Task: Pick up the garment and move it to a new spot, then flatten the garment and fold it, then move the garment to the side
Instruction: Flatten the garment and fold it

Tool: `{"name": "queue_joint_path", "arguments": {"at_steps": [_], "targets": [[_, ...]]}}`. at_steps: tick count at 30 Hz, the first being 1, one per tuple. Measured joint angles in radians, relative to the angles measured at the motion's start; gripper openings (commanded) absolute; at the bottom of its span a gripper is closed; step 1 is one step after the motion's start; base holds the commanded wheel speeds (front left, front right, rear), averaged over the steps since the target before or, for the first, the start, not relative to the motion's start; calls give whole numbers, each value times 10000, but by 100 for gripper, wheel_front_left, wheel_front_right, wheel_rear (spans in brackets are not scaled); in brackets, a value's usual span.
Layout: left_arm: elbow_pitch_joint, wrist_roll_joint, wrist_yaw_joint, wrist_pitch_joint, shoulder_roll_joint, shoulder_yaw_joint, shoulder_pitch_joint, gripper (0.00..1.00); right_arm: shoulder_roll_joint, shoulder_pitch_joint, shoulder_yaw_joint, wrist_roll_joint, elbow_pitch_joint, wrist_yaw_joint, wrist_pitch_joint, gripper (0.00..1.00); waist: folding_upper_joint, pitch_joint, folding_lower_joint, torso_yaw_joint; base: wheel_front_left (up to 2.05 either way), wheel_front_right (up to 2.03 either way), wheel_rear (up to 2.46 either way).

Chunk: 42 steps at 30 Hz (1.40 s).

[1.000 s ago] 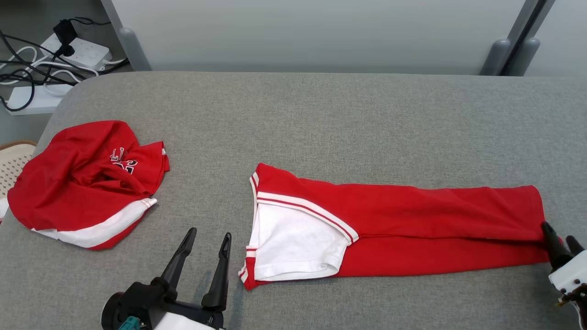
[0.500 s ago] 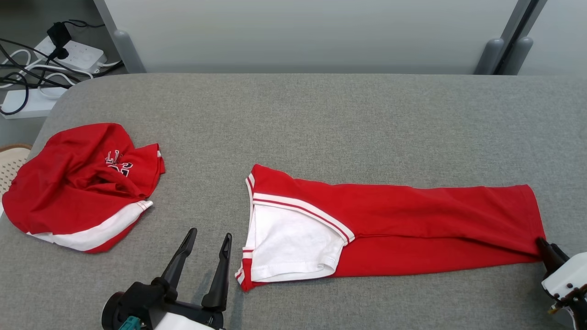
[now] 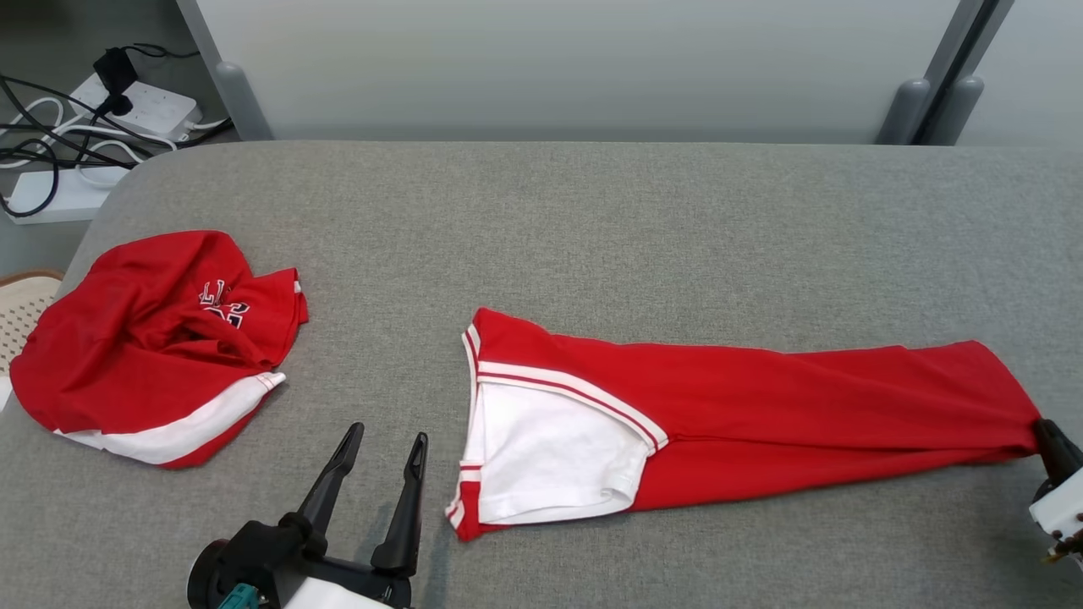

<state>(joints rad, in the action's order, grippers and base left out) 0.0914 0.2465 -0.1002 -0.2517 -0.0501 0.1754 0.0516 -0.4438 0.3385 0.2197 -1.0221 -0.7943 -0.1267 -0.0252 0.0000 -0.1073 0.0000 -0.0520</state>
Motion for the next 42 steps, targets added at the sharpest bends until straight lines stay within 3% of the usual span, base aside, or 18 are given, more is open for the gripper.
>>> {"name": "queue_joint_path", "arguments": {"at_steps": [11,25,42], "targets": [[-23,15,2,0,4,33,-19,100,-391,-14,476,-403,780,2,-479,0,0,-48,0,221,0,0,0],[61,100,17,0,10,115,-201,100,-395,-30,1534,330,3400,2,-667,0,0,174,0,-120,0,0,0],[138,389,61,0,10,341,-206,100,940,749,3035,1375,4886,2,750,0,0,232,0,-1329,0,0,0]]}}
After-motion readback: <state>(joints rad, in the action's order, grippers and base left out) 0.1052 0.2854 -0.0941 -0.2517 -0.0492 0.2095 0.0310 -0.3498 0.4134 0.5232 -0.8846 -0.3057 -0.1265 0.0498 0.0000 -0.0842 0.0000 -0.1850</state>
